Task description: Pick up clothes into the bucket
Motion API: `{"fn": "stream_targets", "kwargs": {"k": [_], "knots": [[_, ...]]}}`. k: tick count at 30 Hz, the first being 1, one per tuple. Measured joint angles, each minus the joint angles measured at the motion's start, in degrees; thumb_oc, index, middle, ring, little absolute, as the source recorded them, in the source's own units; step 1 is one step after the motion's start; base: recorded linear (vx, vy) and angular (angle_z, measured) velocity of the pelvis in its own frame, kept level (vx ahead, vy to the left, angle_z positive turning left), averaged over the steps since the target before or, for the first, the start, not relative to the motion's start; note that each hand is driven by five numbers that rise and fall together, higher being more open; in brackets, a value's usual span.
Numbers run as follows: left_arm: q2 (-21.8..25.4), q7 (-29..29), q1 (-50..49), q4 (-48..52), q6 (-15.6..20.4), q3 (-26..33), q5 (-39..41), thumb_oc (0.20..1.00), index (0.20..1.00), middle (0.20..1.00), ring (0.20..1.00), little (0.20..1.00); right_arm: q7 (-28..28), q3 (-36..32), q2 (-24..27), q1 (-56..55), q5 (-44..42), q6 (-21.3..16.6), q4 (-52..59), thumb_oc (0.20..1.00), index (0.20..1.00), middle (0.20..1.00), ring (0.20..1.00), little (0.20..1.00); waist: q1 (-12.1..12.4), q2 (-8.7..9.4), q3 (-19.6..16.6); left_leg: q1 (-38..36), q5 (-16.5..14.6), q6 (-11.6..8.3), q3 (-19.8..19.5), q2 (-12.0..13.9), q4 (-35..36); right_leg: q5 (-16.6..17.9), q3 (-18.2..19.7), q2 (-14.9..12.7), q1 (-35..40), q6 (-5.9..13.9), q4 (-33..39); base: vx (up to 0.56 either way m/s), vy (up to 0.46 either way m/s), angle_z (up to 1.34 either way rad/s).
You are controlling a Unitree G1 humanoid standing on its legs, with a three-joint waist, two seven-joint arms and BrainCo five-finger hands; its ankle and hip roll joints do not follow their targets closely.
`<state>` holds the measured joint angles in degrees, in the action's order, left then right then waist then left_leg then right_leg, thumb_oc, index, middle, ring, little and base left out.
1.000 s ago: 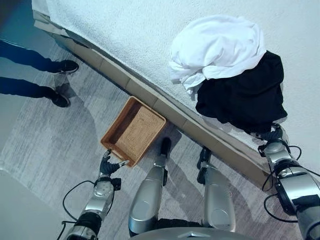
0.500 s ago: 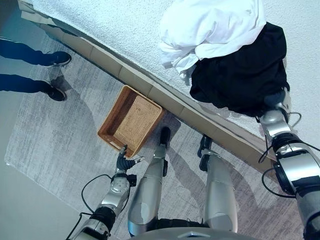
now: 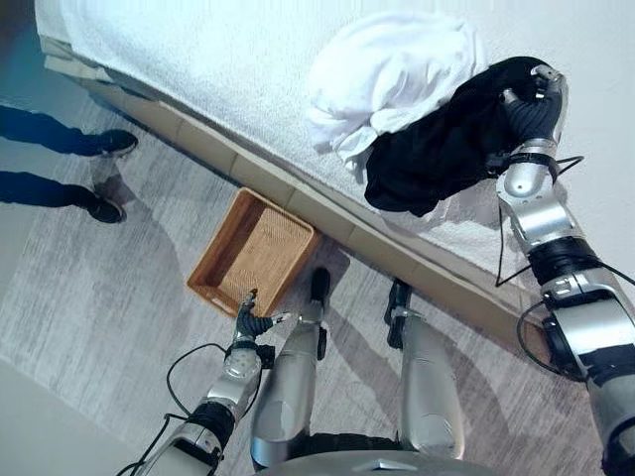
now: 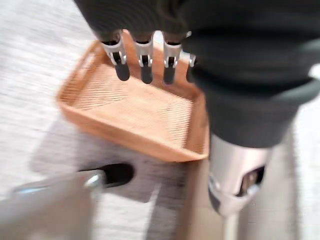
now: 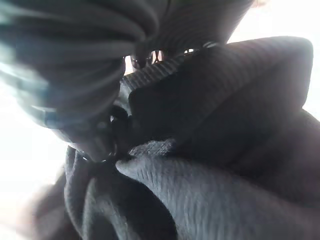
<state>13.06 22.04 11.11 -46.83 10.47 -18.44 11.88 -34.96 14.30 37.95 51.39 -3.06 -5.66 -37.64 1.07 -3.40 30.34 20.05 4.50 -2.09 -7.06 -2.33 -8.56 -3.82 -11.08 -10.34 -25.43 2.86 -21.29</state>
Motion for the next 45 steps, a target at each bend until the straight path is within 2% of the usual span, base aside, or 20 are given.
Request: {"fn": "stream_targets", "kwargs": {"k": [2,4,7,9,10,13,21,22,24,27,29,34,37,45], "knots": [[1.42,-0.09,-0.85,1.82,0.13,0.31,0.0,1.0,1.0,1.0,1.0,1.0,0.15,-0.19,0.97,-0.27,0.29,-0.25,1.68,0.2,0.2,0.2,0.2,0.2,-0.01,1.17,-0.45,-1.76,-0.23,0.12,0.77,0.17,0.28,0.24,0.65,0.28,1.73,0.6,1.13,0.05,0.024,-0.27],[4.14,-0.99,-1.73,5.59,0.08,2.05,-0.01,1.0,1.0,1.0,1.0,1.0,0.72,-2.27,2.38,-0.34,0.68,-0.6,4.56,0.2,0.2,0.2,0.2,0.2,-0.81,3.28,-1.82,-4.23,-0.64,-0.08,2.27,0.6,1.04,1.03,2.07,1.02,3.85,1.0,3.18,0.06,0.011,-0.38],[5.76,-1.86,-2.23,10.24,0.1,3.36,0.01,1.0,1.0,1.0,1.0,1.0,1.08,-5.06,4.97,-1.18,0.64,-0.58,7.04,0.2,0.2,0.2,0.2,0.2,-0.48,3.68,-2.44,-6.71,-0.8,-0.02,3.46,1.06,2.48,2.72,2.81,1.65,6.56,1.47,6.3,0.08,0.004,-0.25],[6.88,-2.68,-1.57,15.59,-0.12,4.87,0.02,1.0,1.0,1.0,1.0,1.0,2.15,-6.9,6.39,-1.93,0.63,-0.49,9.66,0.2,0.2,0.2,0.2,0.2,-1.8,3.79,-2.93,-9.58,-1.0,0.16,3.88,1.38,3.86,4.13,2.9,2.22,10.05,1.35,9.08,0.05,-0.007,-0.12],[7.15,-2.98,-1.31,17.15,-0.12,5.24,0.02,1.0,1.0,1.0,1.0,1.0,2.36,-7.45,7.27,-2.48,0.64,-0.46,10.83,0.2,0.2,0.2,0.2,0.2,-1.7,3.72,-2.97,-10.82,-1.01,0.17,3.95,1.44,4.42,4.35,2.89,2.31,11.38,1.55,9.96,0.07,-0.008,-0.04],[7.39,-3.85,-0.83,19.22,0.04,6.08,0.01,1.0,1.0,1.0,1.0,1.0,2.77,-8.32,8.4,-4.46,0.64,-0.67,12.88,0.2,0.2,0.2,0.2,0.2,-2.28,3.65,-9.74,-11.63,-0.97,0.18,4.17,1.59,6.56,5.04,2.75,2.57,12.45,1.67,12.82,0.08,-0.007,-0.04],[7.72,-7.4,-0.86,25.95,-0.86,3.64,0.02,1.0,1.0,1.0,1.0,1.0,6.34,-8.13,10.57,-4.52,-1.03,-0.74,16.03,0.2,0.2,0.2,0.2,0.2,-4.5,4.17,-16.26,-20.2,-0.83,0.29,6.32,2.5,11.32,7.54,3.08,4.14,22.36,2.35,22.18,0.07,-0.006,-0.1],[7.87,-7.88,0.46,28.01,-2.21,3.45,0.07,1.0,1.0,1.0,1.0,1.0,7.83,-7.84,10.66,-4.61,-2.49,-0.73,16.72,0.2,0.2,0.2,0.2,0.2,-4.78,4.4,-16.7,-21.71,-0.93,0.12,6.8,2.68,12.13,8.22,3.23,4.48,24.32,2.41,24.06,0.06,-0.008,-0.15],[8.49,-8.75,2.33,31.04,-2.13,2.73,0.03,1.0,1.0,1.0,1.0,1.0,9.82,-7.17,10.98,-4.83,-3.93,-0.77,17.87,0.2,0.2,0.2,0.2,0.2,-5.14,4.74,-17.96,-22.74,-0.96,0.09,6.93,2.88,12.58,8.47,3.56,4.72,25.54,2.4,25.33,0.09,-0.012,-0.12],[9.0,-10.35,7.22,32.48,-2.3,0.05,0.01,1.0,1.0,1.0,1.0,1.0,14.14,-4.31,12.28,-5.05,-7.91,-0.73,19.72,0.2,0.2,0.2,0.2,0.2,-5.5,5.02,-19.1,-24.79,-0.97,0.07,7.11,3.12,13.23,8.63,3.96,5.16,27.74,2.38,26.42,0.06,-0.006,-0.05],[9.44,-11.15,10.24,32.67,-2.37,-1.74,-0.05,1.0,1.0,1.0,1.0,1.0,16.84,-1.67,12.27,-4.99,-9.61,-0.73,21.44,0.2,0.2,0.2,0.2,0.2,-6.73,5.24,-20.2,-25.5,-1.16,-0.15,7.2,3.4,13.43,8.62,4.2,5.41,28.2,2.39,26.43,0.05,0.002,-0.05],[9.28,-11.93,18.67,32.45,-2.49,-7.13,-2.79,1.0,1.0,1.0,1.0,1.0,22.99,4.62,12.18,-4.8,-13.96,-0.71,27.52,0.2,0.2,0.2,0.2,0.2,-8.07,5.95,-21.65,-26.45,-1.46,-0.54,8.78,3.89,13.47,8.83,5.49,6.11,28.36,2.27,26.44,0.03,0.001,-0.15],[6.88,-11.86,23.45,29.79,-2.61,-10.18,-4.42,1.0,1.0,1.0,1.0,1.0,26.87,10.36,12.1,-3.75,-17.53,-0.73,30.67,0.2,0.2,0.2,0.2,0.2,-8.37,6.07,-23.19,-26.62,-1.54,-0.66,9.7,4.23,13.48,8.84,5.96,6.3,28.23,2.26,26.44,0.0,-0.001,-0.12],[4.31,-13.09,28.79,25.74,-3.83,-16.79,-4.39,1.0,1.0,1.0,1.0,1.0,32.77,17.92,12.18,-1.74,-23.73,-0.71,35.55,0.2,0.2,0.2,0.2,0.2,-9.98,5.98,-24.32,-26.8,-1.63,-0.74,10.33,4.42,13.49,8.95,7.3,6.59,27.78,2.2,26.44,0.0,-0.003,-0.08]]}}
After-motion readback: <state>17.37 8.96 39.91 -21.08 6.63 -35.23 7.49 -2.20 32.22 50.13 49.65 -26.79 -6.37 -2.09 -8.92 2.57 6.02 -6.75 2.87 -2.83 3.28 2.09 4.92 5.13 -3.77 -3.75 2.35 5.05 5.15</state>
